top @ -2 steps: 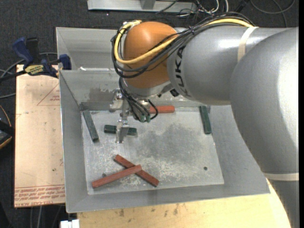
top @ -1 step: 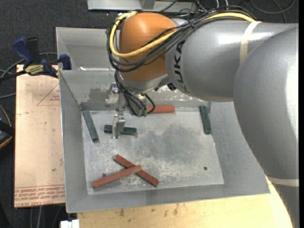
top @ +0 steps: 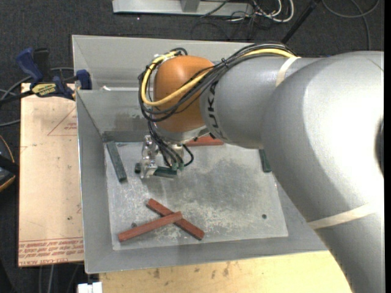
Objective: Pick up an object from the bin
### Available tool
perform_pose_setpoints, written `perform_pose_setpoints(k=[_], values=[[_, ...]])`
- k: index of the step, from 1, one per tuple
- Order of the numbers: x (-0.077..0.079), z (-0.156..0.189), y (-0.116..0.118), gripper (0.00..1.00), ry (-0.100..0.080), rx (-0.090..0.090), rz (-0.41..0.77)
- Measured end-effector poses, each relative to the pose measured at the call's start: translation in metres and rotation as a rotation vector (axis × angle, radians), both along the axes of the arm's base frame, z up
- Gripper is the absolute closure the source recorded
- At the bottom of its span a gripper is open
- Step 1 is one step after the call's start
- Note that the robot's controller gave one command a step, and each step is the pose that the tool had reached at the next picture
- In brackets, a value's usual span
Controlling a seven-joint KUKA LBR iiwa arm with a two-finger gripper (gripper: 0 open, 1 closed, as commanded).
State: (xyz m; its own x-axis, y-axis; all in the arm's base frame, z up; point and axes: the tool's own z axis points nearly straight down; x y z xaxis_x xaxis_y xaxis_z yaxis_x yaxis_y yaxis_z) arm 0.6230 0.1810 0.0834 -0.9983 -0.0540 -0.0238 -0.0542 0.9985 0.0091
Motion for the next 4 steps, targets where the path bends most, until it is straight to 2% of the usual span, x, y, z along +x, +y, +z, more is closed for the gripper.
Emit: perform_pose_setpoints(k=[1, 2, 3, 4], values=[[0.0, 0.0, 0.0, 1.0, 0.0, 0.0, 0.0], [-0.006, 0.19, -0.014, 1.0, 0.017, -0.007, -0.02], [-0.006, 0.188, -0.015, 1.0, 0.019, -0.008, -0.021], [-0.008, 0.099, -0.006, 0.0, 0.03, -0.011, 0.036]])
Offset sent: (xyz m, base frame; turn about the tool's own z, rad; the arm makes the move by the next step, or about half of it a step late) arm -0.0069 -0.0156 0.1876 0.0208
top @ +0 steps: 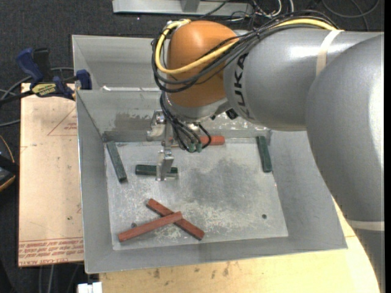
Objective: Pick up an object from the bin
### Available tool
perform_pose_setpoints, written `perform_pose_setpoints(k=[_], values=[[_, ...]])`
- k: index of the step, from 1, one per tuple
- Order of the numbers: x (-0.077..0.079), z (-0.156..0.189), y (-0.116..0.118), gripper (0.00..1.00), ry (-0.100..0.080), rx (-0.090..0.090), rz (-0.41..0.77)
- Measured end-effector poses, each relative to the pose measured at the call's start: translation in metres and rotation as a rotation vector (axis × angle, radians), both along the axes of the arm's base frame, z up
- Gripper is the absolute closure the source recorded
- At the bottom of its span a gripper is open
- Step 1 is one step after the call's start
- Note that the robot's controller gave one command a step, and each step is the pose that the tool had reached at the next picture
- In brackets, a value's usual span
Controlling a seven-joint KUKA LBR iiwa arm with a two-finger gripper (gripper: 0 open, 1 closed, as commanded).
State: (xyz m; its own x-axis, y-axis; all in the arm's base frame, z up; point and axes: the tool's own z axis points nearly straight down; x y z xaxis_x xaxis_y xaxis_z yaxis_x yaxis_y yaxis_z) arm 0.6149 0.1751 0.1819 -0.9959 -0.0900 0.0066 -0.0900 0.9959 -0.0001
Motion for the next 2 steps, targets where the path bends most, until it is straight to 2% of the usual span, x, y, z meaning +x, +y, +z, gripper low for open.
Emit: perform_pose_setpoints(k=[1, 2], values=[[0.002, 0.005, 0.0, 0.0, -0.008, 0.002, -0.001], [0.003, -0.105, -0.031, 1.0, -0.013, 0.006, -0.106]])
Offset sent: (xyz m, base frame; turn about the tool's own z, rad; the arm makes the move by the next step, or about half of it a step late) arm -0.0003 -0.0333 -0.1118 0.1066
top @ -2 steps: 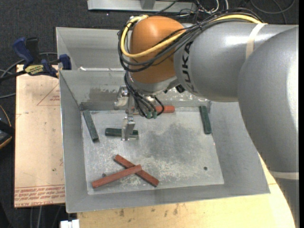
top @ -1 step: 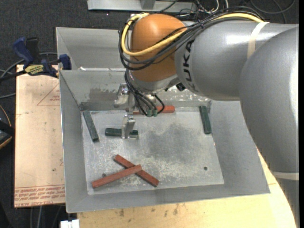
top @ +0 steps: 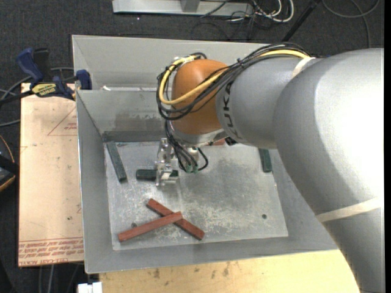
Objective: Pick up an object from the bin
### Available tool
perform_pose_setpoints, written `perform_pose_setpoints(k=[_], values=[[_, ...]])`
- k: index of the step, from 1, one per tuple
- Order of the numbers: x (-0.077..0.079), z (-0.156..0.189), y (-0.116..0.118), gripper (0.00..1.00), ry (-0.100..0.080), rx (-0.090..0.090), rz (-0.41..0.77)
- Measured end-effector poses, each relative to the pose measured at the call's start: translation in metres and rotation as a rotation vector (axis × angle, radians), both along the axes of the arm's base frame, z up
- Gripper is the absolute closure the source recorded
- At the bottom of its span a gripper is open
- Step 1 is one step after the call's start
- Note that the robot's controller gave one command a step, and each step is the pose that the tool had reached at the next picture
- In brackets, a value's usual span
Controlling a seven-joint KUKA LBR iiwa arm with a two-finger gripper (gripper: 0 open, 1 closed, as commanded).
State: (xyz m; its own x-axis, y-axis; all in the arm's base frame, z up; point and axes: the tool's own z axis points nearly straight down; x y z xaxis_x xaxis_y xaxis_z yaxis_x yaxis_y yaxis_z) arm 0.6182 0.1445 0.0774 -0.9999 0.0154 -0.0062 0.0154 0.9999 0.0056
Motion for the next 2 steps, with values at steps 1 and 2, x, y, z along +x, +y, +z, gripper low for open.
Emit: perform_pose_setpoints(k=[1, 2], values=[[0.0, 0.0, 0.0, 1.0, 0.0, 0.0, -0.001], [0.002, 0.141, 0.001, 1.0, 0.001, -0.003, -0.044]])
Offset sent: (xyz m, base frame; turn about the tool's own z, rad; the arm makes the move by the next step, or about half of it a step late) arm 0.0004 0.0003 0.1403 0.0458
